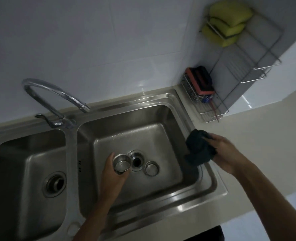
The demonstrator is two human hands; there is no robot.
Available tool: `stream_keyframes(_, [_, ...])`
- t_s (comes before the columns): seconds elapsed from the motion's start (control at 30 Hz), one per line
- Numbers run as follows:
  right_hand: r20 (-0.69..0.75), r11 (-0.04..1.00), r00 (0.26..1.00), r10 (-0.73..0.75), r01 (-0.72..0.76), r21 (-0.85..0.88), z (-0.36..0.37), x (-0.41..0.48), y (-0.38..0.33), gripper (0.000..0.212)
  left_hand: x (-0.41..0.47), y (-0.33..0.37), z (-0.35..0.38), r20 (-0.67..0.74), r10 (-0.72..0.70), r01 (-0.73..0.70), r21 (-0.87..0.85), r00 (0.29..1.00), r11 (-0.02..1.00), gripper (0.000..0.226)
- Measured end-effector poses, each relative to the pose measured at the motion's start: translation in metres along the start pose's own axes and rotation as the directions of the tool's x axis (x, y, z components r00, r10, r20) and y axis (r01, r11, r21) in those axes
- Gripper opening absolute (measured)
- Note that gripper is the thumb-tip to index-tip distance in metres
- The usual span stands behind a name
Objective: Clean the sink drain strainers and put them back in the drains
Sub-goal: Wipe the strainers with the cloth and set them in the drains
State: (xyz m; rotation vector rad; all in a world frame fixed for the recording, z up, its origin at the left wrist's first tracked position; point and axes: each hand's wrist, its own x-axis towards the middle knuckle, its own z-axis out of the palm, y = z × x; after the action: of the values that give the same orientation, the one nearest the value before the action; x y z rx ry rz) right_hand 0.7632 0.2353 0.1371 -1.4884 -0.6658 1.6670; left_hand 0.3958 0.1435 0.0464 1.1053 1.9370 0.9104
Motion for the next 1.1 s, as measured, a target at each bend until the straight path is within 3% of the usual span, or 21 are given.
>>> stream_keyframes(0.17, [-0.245, 0.967, 0.962, -0.118, 0.056, -0.248, -0.093, -0.017, -0.033, 0.016, -0.003, 0.021, 0.032, 0.035, 0.020, -0.020, 0.009, 0.999, 1.000, 0.093])
stream_keyframes(0.3, [-0.379, 0.901, 0.909, -0.175, -0.007, -0.434, -0.130, -0.017, -0.029, 0.015, -0.005, 0.040, 0.057, 0.079, 0.038, -0.037, -0.006, 0.996, 0.999, 0.093])
stream_keyframes(0.47, [-0.393, 0.824, 0.908, -0.142, -0.111, -0.555, -0.144, -0.016, -0.004, 0.019, -0.010, 0.054, 0.078, 0.111, 0.077, -0.075, -0.022, 0.991, 0.997, 0.089])
stream_keyframes(0.83, [-0.401, 0.745, 0.903, -0.156, -0.160, -0.648, -0.138, -0.017, -0.001, 0.026, -0.020, 0.063, 0.101, 0.148, 0.076, -0.073, -0.022, 0.986, 0.997, 0.090])
stream_keyframes(1.1, [-0.304, 0.410, 0.884, -0.354, -0.146, -0.900, -0.068, -0.014, -0.010, 0.051, -0.021, 0.069, 0.089, 0.132, 0.121, -0.117, -0.044, 0.984, 0.992, 0.093])
